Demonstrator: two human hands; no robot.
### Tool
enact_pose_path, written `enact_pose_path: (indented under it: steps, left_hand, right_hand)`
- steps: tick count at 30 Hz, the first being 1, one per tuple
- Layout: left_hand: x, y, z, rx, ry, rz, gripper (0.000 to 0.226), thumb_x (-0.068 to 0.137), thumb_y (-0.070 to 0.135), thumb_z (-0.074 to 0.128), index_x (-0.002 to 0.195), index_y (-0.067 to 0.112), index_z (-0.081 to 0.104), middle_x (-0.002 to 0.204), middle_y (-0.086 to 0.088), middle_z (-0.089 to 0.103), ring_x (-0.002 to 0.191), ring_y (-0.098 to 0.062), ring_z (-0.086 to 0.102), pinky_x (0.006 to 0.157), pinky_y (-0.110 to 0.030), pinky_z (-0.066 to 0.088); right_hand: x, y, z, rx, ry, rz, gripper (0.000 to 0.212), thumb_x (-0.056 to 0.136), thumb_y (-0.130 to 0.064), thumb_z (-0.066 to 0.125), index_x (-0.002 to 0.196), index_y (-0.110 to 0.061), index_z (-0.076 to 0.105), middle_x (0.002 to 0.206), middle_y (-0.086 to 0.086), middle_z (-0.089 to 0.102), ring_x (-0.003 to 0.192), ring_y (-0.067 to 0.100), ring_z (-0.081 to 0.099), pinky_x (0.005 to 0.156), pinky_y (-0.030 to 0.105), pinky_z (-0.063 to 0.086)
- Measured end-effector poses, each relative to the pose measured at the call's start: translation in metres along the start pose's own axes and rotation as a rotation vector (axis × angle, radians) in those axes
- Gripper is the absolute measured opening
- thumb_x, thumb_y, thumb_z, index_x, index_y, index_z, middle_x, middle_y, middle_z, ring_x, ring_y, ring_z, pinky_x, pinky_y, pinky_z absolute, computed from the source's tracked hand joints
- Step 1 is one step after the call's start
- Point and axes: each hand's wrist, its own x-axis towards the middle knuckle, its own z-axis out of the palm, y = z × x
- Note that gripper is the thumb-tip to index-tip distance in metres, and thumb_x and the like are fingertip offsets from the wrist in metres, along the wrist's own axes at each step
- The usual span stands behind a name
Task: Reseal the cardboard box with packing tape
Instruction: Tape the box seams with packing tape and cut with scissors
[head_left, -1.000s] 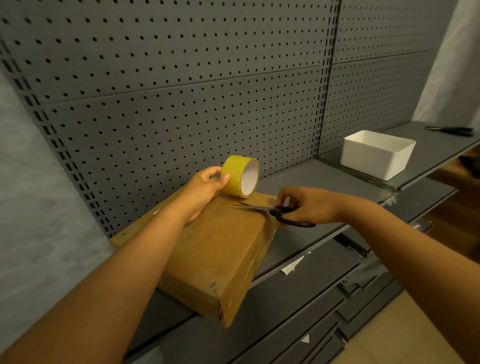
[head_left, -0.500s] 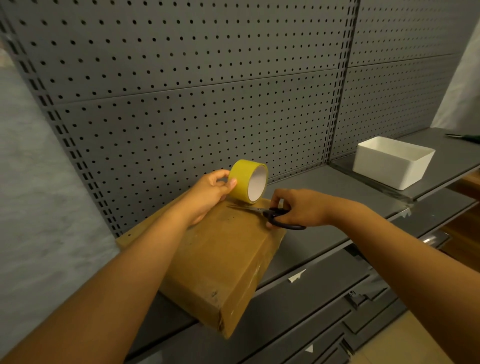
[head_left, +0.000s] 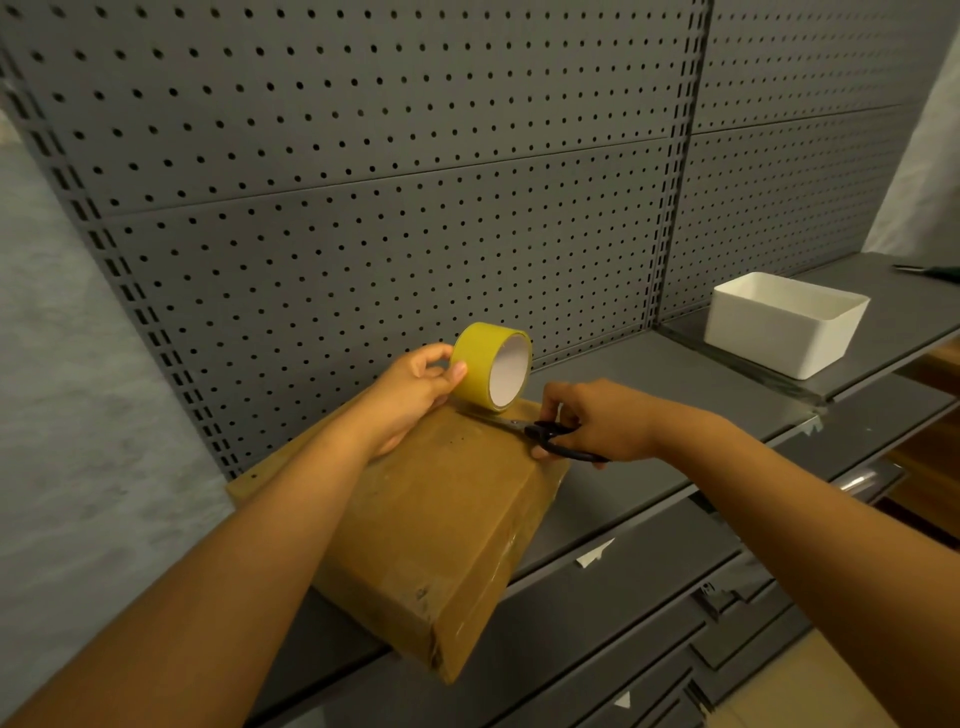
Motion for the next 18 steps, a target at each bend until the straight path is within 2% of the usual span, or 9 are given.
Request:
enact_pose_path:
  steps: [4,8,10,14,18]
  left_hand:
    - [-0.002,0.001,0.001,-0.008,-0.008,0.012,0.016,0.098,0.018,0.051,0.110,0.016,0.061,0.109,-0.012,0.068,0.109,-0.025,0.063,0.103,-0.037,0.045]
    - [-0.002,0.002,0.002,-0.001,0.001,0.010,0.015,0.097,0.019,0.051,0.109,0.019,0.060,0.107,-0.010,0.069,0.108,-0.023,0.063,0.101,-0.035,0.047]
    - [-0.002,0.003,0.002,0.009,0.002,0.008,0.017,0.097,0.020,0.051,0.112,0.017,0.059,0.109,-0.012,0.068,0.109,-0.024,0.063,0.101,-0.035,0.047]
    - [-0.001,0.003,0.004,0.031,0.014,0.007,0.016,0.098,0.019,0.050,0.111,0.016,0.059,0.111,-0.014,0.067,0.110,-0.026,0.062,0.101,-0.036,0.046]
    - [0.002,0.005,0.003,0.061,0.020,0.012,0.014,0.098,0.021,0.050,0.108,0.019,0.060,0.111,-0.014,0.067,0.111,-0.027,0.061,0.104,-0.039,0.044]
  right_hand:
    - [0.000,-0.001,0.000,0.028,0.001,0.013,0.037,0.085,-0.042,0.067,0.108,-0.018,0.051,0.083,0.002,0.064,0.060,0.013,0.061,0.060,0.024,0.051]
    - [0.000,-0.002,-0.001,-0.064,0.004,0.061,0.050,0.078,-0.051,0.071,0.112,-0.022,0.050,0.096,-0.002,0.057,0.088,0.019,0.058,0.080,0.033,0.051]
    - [-0.001,-0.005,-0.002,-0.053,-0.021,0.072,0.054,0.076,-0.057,0.070,0.112,-0.023,0.049,0.101,-0.001,0.058,0.094,0.020,0.058,0.086,0.035,0.051]
    - [-0.004,-0.006,-0.006,0.019,-0.075,0.088,0.059,0.074,-0.064,0.066,0.111,-0.022,0.046,0.107,0.002,0.059,0.097,0.020,0.058,0.090,0.038,0.050]
    - [-0.008,0.003,-0.012,0.008,-0.061,0.108,0.057,0.072,-0.065,0.068,0.108,-0.025,0.050,0.098,-0.002,0.059,0.091,0.016,0.058,0.087,0.036,0.049]
